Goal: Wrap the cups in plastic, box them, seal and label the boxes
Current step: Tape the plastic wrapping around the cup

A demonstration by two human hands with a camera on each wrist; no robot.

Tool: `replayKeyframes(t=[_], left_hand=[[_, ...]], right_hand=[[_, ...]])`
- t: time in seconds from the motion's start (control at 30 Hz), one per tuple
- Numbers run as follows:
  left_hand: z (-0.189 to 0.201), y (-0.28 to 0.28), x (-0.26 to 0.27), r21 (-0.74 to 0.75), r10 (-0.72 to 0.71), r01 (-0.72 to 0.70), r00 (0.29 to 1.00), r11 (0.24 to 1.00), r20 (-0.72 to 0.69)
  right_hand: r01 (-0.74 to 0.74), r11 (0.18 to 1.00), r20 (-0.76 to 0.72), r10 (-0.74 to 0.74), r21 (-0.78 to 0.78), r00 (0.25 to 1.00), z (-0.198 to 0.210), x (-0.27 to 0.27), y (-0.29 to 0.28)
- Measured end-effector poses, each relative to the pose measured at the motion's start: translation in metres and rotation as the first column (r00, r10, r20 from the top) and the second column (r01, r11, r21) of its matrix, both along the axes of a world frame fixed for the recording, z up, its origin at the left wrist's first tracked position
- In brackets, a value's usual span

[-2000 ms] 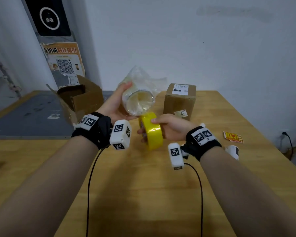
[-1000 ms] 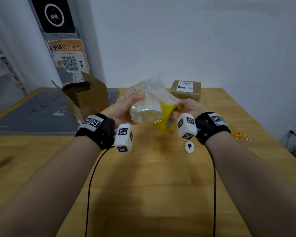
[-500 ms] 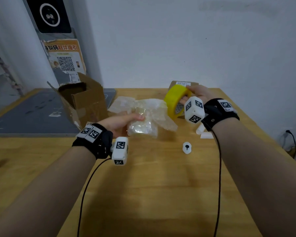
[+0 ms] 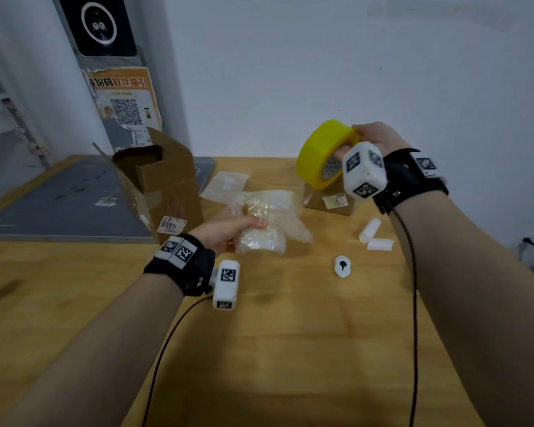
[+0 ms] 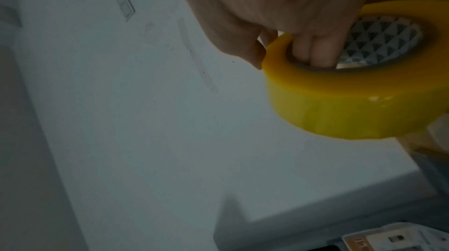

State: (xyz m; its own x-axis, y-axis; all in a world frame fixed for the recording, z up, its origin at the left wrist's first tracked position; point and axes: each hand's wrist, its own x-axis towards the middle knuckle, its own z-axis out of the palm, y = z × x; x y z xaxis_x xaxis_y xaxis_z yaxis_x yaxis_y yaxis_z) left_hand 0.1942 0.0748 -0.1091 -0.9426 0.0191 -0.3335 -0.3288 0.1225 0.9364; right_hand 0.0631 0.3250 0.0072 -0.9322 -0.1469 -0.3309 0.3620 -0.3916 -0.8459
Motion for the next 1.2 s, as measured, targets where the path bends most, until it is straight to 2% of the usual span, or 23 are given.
replayKeyframes(t=[0.1, 0.17, 0.23, 0.37, 0.5, 0.63, 0.73, 0.83, 0.9, 0.97, 1.03, 1.1, 1.2], left_hand=[[-0.008, 0.003, 0.002, 0.088, 0.051, -0.055, 0.998, 0.995, 0.04], [-0.008, 0.006, 0.0, 0.108, 0.084, -0.09, 0.995, 0.99, 0.055], [-0.008, 0.008, -0.003, 0.106, 0.117, -0.122, 0.992, 0.987, 0.05], [-0.01, 0.012, -0.01, 0.081, 0.175, -0.178, 0.984, 0.981, 0.036], [-0.008, 0.019, -0.014, 0.099, 0.258, -0.255, 0.966, 0.962, -0.01], [-0.005, 0.024, -0.012, 0.156, 0.334, -0.324, 0.942, 0.933, -0.038], [0.002, 0.029, -0.013, 0.147, 0.395, -0.385, 0.918, 0.911, -0.044], [0.004, 0.027, -0.018, 0.175, 0.503, -0.487, 0.863, 0.856, -0.055], [0.004, 0.025, -0.018, 0.201, 0.512, -0.493, 0.858, 0.846, -0.049], [0.008, 0.021, -0.015, 0.264, 0.516, -0.485, 0.855, 0.834, -0.059], [0.011, 0.01, -0.022, 0.356, 0.56, -0.502, 0.825, 0.788, -0.074], [0.02, 0.001, -0.024, 0.324, 0.576, -0.527, 0.814, 0.785, -0.072], [0.025, -0.012, -0.027, 0.267, 0.498, -0.475, 0.867, 0.839, -0.022]], right_hand=[[0.009, 0.987, -0.039, -0.016, -0.162, 0.999, 0.005, 0.009, 0.002], [0.004, 0.971, 0.032, 0.004, -0.238, 0.999, 0.011, 0.017, -0.004], [-0.009, 0.971, 0.015, 0.013, -0.239, 1.0, 0.02, 0.028, -0.008], [-0.045, 0.937, -0.047, 0.03, -0.347, 0.998, 0.033, 0.051, -0.017], [-0.096, 0.929, -0.087, 0.069, -0.358, 0.994, 0.041, 0.062, -0.031], [-0.198, 0.943, -0.148, 0.163, -0.266, 0.975, 0.038, 0.079, -0.046], [-0.244, 0.962, -0.203, 0.216, -0.123, 0.955, 0.026, 0.092, -0.056], [-0.255, 0.967, -0.262, 0.251, 0.018, 0.932, 0.018, 0.104, -0.058], [-0.243, 0.966, -0.286, 0.259, 0.092, 0.922, 0.014, 0.107, -0.057], [-0.289, 0.946, -0.265, 0.319, 0.146, 0.91, 0.01, 0.11, -0.057], [-0.386, 0.906, -0.219, 0.418, 0.176, 0.882, 0.004, 0.115, -0.059], [-0.413, 0.865, -0.233, 0.481, 0.286, 0.845, -0.002, 0.121, -0.059], [-0.351, 0.792, -0.262, 0.524, 0.5, 0.81, -0.006, 0.125, -0.055]])
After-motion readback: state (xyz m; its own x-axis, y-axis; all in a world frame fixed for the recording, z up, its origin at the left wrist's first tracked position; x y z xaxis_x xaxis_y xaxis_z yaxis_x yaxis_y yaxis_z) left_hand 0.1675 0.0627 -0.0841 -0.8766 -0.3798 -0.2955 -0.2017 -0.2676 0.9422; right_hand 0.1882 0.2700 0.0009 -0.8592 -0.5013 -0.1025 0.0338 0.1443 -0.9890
